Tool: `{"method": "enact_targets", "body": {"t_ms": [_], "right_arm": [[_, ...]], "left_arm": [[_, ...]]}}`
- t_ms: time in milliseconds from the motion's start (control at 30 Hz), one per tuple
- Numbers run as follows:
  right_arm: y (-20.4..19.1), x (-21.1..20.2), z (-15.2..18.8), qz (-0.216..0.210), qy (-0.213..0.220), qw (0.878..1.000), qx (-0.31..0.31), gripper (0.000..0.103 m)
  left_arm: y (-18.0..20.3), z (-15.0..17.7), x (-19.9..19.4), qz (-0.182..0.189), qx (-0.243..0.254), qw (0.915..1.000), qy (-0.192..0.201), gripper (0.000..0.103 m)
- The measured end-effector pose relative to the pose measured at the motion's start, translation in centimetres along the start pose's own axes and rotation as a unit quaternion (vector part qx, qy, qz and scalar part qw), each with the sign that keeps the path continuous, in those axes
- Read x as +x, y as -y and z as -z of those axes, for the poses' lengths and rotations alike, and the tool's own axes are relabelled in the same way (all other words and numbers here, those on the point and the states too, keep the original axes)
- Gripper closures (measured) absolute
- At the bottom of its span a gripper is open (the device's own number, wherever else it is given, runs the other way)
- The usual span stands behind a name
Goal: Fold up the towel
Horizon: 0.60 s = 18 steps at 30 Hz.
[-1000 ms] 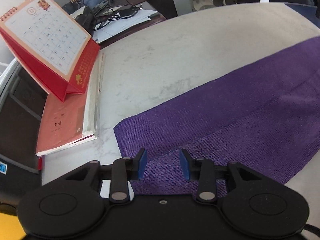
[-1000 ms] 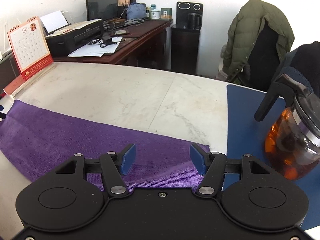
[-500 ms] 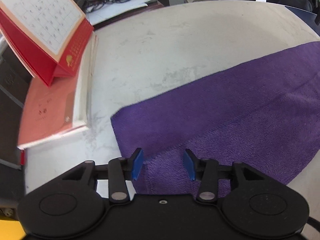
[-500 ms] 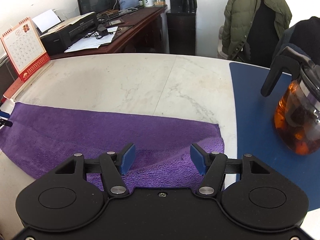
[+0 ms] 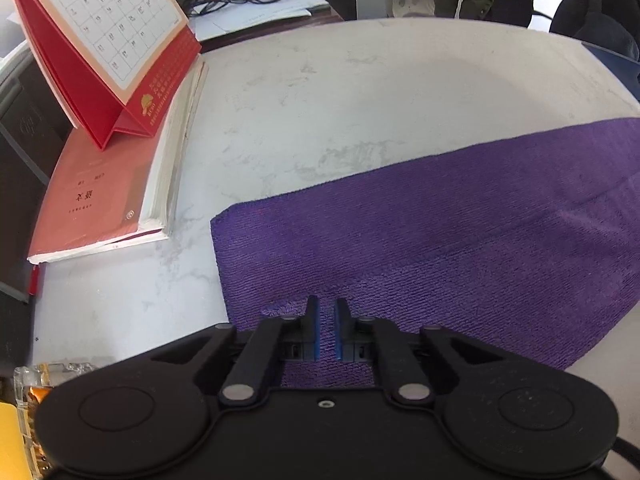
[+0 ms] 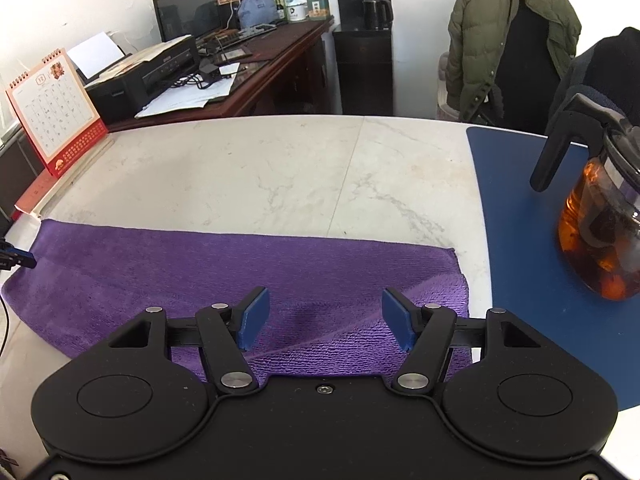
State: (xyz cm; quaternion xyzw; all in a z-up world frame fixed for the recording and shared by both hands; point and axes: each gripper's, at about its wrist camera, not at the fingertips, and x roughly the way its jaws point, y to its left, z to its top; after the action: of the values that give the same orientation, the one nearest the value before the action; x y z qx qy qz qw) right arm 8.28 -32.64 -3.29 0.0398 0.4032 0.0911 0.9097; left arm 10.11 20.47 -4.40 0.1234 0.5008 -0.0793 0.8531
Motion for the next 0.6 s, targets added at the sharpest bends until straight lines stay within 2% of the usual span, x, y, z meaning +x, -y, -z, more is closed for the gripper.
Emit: {"method": "enact_targets", "body": {"t_ms": [133, 333, 600], "right_arm": [[0.3, -0.4, 0.2, 0.002, 0.002, 1.000, 0.009, 0.040], [0.7, 0.1, 0.7, -0.003, -0.008, 0.999, 0.034, 0.040], [-0.8, 1.5, -0.2, -0.035, -0.016, 0.999, 0.038, 0.039]], "left_arm": [[-0.5, 0.0, -0.2, -0.018, 0.007, 0.9998, 0.000, 0.095], [-2.4, 0.1, 1.0, -0.015, -0.022, 0.9994, -0.021, 0.095], [-3.2, 0.4, 1.6, -0.010, -0.026, 0.9993, -0.023, 0.083]]}}
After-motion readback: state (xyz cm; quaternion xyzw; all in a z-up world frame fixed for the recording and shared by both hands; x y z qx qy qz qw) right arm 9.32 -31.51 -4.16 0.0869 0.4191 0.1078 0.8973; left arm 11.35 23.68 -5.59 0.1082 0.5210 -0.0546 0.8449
